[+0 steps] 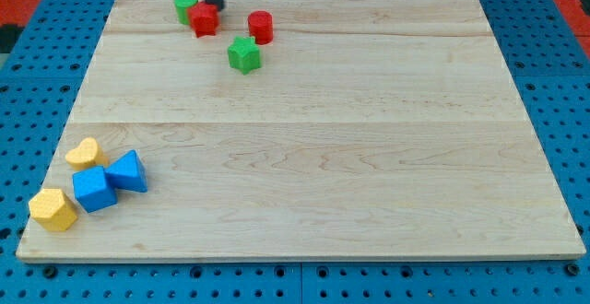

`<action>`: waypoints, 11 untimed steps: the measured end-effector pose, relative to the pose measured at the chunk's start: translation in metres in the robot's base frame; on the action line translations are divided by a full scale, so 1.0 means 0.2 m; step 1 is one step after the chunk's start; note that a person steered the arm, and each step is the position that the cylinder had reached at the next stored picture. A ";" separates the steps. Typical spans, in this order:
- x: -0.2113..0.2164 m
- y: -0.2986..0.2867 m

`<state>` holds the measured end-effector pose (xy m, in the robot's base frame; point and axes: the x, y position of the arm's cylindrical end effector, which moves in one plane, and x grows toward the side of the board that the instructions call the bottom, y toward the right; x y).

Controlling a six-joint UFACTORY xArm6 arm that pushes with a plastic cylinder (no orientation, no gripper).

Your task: Push the red circle into red star

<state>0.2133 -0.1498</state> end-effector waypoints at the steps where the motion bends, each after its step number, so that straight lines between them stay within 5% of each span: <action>1: -0.08 0.12; 7: 0.36 0.83; 9: 0.34 0.22; 11: 0.28 0.05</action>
